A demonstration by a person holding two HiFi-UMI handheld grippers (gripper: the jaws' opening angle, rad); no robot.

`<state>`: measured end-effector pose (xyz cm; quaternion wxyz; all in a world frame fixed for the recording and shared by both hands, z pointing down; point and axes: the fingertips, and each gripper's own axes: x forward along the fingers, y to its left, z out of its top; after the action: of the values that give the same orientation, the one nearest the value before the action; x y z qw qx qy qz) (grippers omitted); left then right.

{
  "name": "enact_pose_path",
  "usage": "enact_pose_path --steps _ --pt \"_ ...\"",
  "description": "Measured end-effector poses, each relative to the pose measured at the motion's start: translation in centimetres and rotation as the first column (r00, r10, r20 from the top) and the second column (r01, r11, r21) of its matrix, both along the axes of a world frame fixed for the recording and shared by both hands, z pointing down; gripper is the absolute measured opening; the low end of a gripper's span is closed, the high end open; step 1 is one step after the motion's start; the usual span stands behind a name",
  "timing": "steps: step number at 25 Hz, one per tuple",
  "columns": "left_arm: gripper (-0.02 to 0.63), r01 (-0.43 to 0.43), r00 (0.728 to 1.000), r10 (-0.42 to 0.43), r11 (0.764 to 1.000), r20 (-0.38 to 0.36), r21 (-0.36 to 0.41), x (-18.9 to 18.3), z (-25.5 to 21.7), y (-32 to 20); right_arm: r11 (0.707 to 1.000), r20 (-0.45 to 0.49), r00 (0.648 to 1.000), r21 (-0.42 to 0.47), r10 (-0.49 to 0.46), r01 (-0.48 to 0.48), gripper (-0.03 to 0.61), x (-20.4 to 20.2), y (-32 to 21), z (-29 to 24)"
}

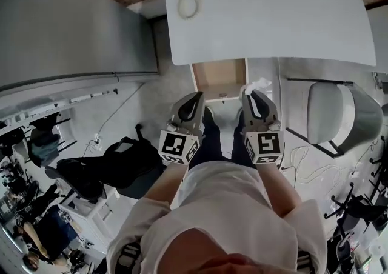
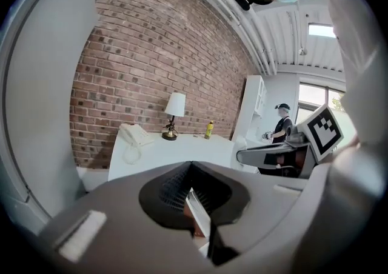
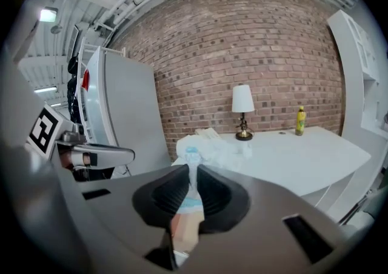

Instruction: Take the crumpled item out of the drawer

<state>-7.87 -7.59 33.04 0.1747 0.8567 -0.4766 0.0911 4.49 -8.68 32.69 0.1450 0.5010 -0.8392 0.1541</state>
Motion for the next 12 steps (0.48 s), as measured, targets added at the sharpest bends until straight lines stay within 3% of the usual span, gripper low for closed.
enact_pose_path --steps 8,12 --pt "0.008 0.0 1.0 0.001 0.994 -0.008 0.112 0.2 -7.6 -1.0 0.991 0.015 1.0 0.132 -0.003 0.001 0.043 0.4 -0.8 -8.2" --pt "0.008 0.018 1.0 -0.018 0.976 -0.002 0.216 -0.9 -12.3 -2.2 0.977 0.029 1.0 0.213 -0.013 0.007 0.044 0.0 -2.1 -12.7"
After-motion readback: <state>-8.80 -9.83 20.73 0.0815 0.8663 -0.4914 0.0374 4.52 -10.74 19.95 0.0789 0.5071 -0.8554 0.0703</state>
